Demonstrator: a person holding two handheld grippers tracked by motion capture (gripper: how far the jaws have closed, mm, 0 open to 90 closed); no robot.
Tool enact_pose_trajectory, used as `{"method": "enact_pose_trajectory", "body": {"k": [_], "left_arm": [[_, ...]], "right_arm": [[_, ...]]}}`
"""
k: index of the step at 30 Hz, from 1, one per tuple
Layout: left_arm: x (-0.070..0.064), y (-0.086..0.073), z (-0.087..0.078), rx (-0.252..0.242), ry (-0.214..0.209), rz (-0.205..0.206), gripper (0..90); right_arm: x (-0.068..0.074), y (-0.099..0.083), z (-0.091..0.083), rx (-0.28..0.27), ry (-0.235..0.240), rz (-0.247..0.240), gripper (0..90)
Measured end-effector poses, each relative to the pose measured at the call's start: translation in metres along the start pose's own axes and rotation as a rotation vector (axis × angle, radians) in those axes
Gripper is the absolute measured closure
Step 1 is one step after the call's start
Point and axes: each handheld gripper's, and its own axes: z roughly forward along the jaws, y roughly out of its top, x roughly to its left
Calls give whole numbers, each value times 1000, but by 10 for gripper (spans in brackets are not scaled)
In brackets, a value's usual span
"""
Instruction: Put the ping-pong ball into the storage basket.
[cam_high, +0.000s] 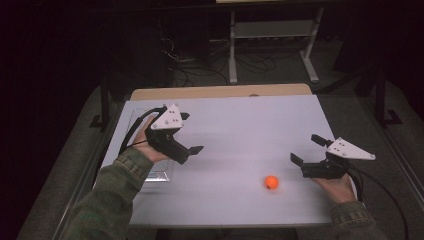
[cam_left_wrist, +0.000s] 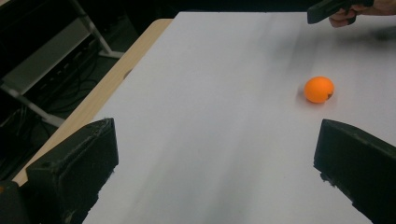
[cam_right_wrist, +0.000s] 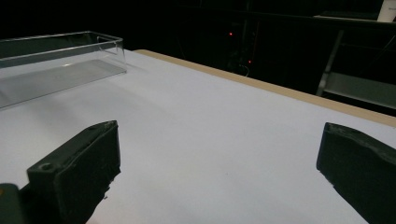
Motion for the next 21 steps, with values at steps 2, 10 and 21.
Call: {"method": "enact_pose_trajectory", "body": {"k": [2, 10, 21], "left_arm": [[-1, 1, 3, 4, -12, 2, 0], [-5, 5, 10, 22, -37, 22, 0], [-10, 12, 25, 49, -76, 44, 0]], "right_arm": [[0, 0, 0, 1, -2, 1, 0], [0, 0, 0, 2, -2, 1, 0], [0, 0, 0, 1, 1, 0, 0]]}}
